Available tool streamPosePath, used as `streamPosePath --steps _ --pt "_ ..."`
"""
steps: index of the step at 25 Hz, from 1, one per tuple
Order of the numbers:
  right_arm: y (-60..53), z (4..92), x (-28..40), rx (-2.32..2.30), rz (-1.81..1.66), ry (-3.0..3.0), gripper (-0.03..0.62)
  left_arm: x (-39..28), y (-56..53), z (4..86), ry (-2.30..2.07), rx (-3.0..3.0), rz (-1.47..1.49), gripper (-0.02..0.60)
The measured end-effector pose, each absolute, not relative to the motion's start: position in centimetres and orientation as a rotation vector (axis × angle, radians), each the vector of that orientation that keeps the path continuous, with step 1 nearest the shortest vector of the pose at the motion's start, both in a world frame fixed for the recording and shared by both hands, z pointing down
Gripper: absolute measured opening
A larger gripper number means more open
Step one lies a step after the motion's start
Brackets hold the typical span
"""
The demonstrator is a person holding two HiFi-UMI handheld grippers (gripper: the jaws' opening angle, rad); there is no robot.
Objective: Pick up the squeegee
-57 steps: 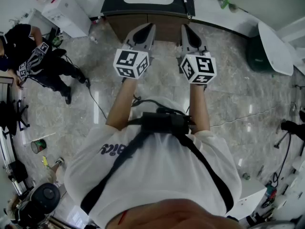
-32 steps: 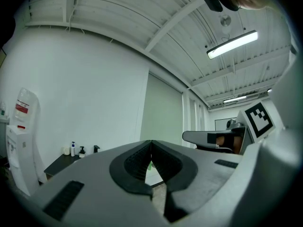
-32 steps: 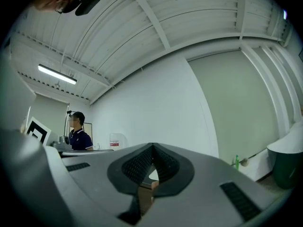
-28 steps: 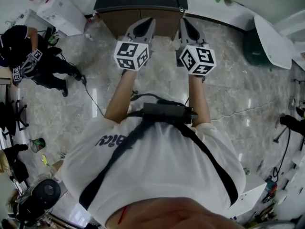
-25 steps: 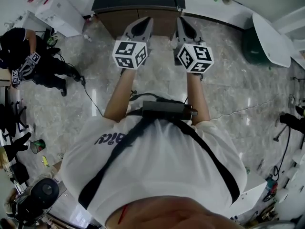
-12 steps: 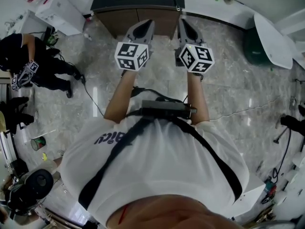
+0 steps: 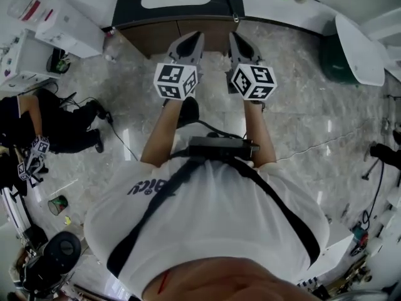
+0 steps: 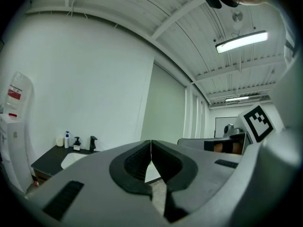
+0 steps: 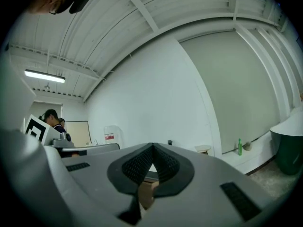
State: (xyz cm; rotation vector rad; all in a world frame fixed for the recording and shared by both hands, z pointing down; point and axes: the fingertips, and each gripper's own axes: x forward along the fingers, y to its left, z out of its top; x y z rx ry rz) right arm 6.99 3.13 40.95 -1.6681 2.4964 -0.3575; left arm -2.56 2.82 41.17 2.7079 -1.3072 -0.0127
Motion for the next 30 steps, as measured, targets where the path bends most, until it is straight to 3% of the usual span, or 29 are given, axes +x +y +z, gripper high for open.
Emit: streamPosePath --steps 13,30 --pt "-17.6 40.2 3.4 -1.848 -0.282 2.447 0.006 -7.0 -19.9 39.6 -1.222 2.8 -0.076 0.012" --pt "-33.8 50.5 11.5 -2.007 -0.545 2.546 0.006 -0.9 -34.2 47.5 -1.137 2.692 0.064 0.012"
